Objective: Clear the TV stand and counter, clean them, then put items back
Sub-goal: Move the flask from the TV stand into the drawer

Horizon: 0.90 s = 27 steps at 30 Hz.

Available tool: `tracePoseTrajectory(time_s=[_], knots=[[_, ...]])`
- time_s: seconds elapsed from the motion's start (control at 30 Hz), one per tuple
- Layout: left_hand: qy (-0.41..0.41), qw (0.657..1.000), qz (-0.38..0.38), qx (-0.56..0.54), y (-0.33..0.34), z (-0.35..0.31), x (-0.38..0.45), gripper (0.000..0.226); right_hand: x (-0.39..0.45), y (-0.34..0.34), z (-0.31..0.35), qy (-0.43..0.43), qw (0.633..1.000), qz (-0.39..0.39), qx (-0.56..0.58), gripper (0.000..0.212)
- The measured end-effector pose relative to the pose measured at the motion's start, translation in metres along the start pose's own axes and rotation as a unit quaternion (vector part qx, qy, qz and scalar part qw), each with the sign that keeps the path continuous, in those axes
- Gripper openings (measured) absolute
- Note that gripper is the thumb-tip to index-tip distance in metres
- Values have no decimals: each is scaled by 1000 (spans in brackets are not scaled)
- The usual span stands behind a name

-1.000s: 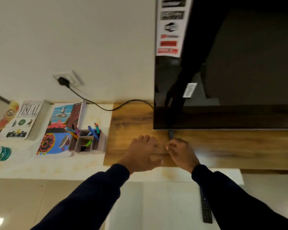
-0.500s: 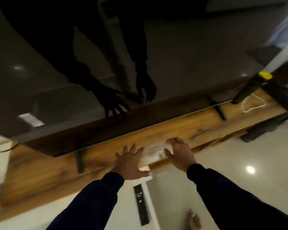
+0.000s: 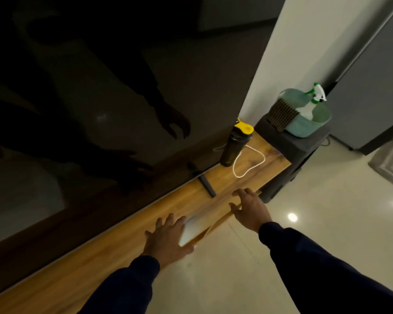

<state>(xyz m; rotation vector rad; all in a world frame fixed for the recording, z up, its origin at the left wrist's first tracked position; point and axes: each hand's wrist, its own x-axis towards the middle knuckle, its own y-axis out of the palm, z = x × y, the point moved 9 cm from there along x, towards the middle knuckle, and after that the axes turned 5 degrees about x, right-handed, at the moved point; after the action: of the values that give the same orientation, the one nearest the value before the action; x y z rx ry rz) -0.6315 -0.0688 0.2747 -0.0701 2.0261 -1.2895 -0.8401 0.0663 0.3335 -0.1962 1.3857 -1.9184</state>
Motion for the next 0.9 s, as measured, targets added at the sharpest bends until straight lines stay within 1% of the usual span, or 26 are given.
tracePoseTrajectory(time_s=[0.1, 0.2, 0.27, 0.3, 0.37, 0.43, 0.5, 0.57, 0.7, 0.83, 0.9], knots=[[10, 1000, 3, 5, -2, -28, 31, 91, 39, -39, -25, 18, 999, -35, 31, 56], [5, 1000, -2, 25, -1, -40, 52, 91, 80, -85, -29, 24, 993, -103, 54, 77], [-7, 999, 1, 45, 2, -41, 62, 95, 107, -117, -18, 3, 987, -151, 52, 90], [-13, 999, 5, 52, 3, -41, 65, 98, 121, -129, -9, -17, 986, -159, 51, 96], [-17, 998, 13, 58, 5, -40, 68, 99, 147, -142, 10, -48, 989, -133, 38, 110], [-20, 998, 19, 64, 8, -38, 70, 99, 171, -142, 24, -61, 995, -83, -7, 120], [-24, 997, 23, 71, 9, -33, 69, 100, 186, -133, 33, -69, 995, -35, -58, 117], [-28, 997, 22, 74, 10, -27, 67, 100, 191, -125, 37, -67, 994, -20, -81, 107], [-28, 996, 9, 80, 9, -15, 57, 99, 180, -125, 34, -60, 994, -56, -67, 96], [-27, 997, -8, 68, 3, 3, 41, 95, 159, -129, 35, -60, 994, -74, -58, 96], [-25, 998, -9, 61, 3, 11, 28, 94, 148, -133, 37, -46, 994, -77, -68, 98]])
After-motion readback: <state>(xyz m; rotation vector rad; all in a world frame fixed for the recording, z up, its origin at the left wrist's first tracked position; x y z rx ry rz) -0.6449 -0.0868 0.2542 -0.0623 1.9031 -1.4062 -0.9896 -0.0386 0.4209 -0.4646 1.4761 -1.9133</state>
